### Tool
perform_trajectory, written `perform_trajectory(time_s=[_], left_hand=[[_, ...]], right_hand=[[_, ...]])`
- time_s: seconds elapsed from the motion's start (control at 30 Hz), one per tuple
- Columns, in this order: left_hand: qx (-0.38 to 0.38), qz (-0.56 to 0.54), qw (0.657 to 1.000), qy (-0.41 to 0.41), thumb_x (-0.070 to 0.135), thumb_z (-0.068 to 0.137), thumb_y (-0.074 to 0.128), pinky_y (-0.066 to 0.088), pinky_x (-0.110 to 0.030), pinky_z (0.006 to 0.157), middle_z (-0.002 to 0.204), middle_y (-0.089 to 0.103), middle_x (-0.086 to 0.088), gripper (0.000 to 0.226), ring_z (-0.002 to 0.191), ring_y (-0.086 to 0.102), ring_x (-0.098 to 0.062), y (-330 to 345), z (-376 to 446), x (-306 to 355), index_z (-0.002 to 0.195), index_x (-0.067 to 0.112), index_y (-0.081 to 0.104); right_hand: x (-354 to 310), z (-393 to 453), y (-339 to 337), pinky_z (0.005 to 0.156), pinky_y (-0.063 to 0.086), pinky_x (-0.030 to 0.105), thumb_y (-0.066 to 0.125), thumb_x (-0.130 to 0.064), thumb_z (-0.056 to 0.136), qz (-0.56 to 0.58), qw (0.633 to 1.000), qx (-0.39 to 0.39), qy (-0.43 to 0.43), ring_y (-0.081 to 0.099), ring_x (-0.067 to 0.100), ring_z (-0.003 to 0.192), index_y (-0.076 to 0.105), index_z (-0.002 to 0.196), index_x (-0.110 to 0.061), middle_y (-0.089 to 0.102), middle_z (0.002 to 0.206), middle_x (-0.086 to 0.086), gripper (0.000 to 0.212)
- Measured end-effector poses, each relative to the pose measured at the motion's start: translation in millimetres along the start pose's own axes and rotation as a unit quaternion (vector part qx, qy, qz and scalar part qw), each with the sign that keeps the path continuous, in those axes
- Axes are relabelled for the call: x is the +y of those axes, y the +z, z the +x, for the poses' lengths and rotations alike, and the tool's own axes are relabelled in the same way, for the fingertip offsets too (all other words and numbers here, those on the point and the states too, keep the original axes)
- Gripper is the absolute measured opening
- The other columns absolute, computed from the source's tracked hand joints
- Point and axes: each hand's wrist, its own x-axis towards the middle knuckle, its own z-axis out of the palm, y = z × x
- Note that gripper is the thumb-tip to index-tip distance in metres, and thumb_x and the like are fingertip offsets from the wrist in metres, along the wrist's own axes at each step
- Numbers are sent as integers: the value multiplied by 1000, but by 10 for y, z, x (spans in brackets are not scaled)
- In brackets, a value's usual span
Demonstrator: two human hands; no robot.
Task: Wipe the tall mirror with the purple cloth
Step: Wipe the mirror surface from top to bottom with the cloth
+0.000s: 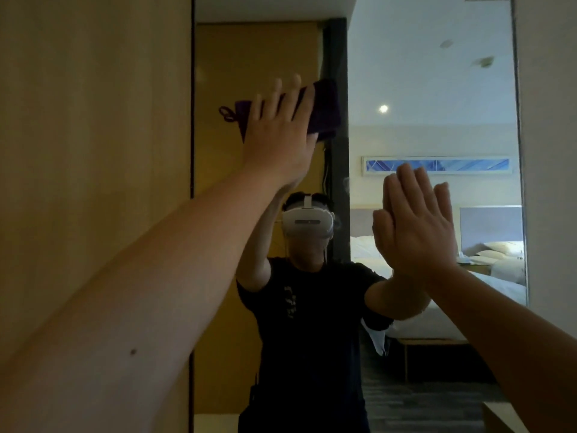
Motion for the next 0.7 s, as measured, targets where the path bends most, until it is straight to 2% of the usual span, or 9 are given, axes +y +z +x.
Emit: perform_trajectory(time_s=[0.13, 0.3, 0.37, 0.43, 0.5, 0.57, 0.63, 0.7], left_hand=[[-5, 7, 997, 79, 49, 98, 39, 15, -53, 119, 162, 18, -8, 68, 149, 15, -31, 189, -704, 155, 154, 15, 21], [-50, -19, 988, 145, 46, 91, 45, 13, -51, 119, 161, 22, -10, 72, 148, 18, -33, 305, -2246, 398, 152, 13, 27], [-87, -13, 979, 182, 45, 88, 56, 20, -50, 117, 160, 27, -8, 69, 148, 21, -31, 399, -3007, 560, 149, 19, 38], [-103, -34, 979, 172, 42, 85, 67, 30, -48, 113, 156, 36, -4, 62, 145, 29, -29, 446, -3530, 692, 142, 23, 50], [-116, -65, 980, 150, 39, 85, 71, 34, -45, 111, 153, 41, -1, 62, 142, 37, -26, 461, -3639, 706, 142, 24, 50], [-93, -80, 981, 151, 32, 85, 74, 38, -42, 106, 146, 46, 0, 62, 132, 46, -24, 424, -3487, 657, 141, 24, 50], [-40, -89, 984, 149, 20, 83, 76, 42, -42, 98, 135, 51, -4, 61, 118, 55, -26, 392, -3193, 619, 139, 20, 50], [17, -91, 988, 124, 13, 87, 66, 40, -45, 96, 130, 54, -10, 57, 113, 56, -31, 301, -2684, 592, 140, 15, 47]], right_hand=[[1, -8, -13, 122, 3, 52, 20, -45, 103, 19, 1000, 3, -4, -1, 24, 153, 23, 155, -13, 11, 165, 9, 61], [-118, -17, -25, 122, 5, 53, 20, -42, 101, 36, 999, 10, 23, 3, 27, 153, 26, 154, -11, 16, 164, 11, 62], [-139, -31, -44, 122, 5, 53, 20, -43, 101, 33, 999, -1, 34, 2, 26, 153, 25, 154, -12, 14, 164, 11, 62], [-110, -35, -93, 122, 5, 53, 19, -44, 101, 35, 999, -19, 30, 1, 26, 153, 25, 154, -12, 14, 165, 10, 62], [-54, -41, -147, 123, 3, 50, 20, -44, 101, 37, 999, -32, 16, 2, 25, 153, 24, 154, -13, 13, 165, 10, 61], [60, -51, -172, 122, 0, 47, 23, -44, 103, 18, 999, -32, 8, 0, 24, 153, 20, 155, -15, 11, 165, 9, 60], [272, -89, -230, 122, -2, 47, 23, -46, 103, -11, 999, -35, 22, -2, 25, 153, 17, 156, -15, 8, 166, 9, 62], [485, -161, -277, 122, -2, 50, 15, -49, 101, -19, 997, -57, 44, -4, 25, 152, 14, 157, -15, 5, 165, 9, 65]])
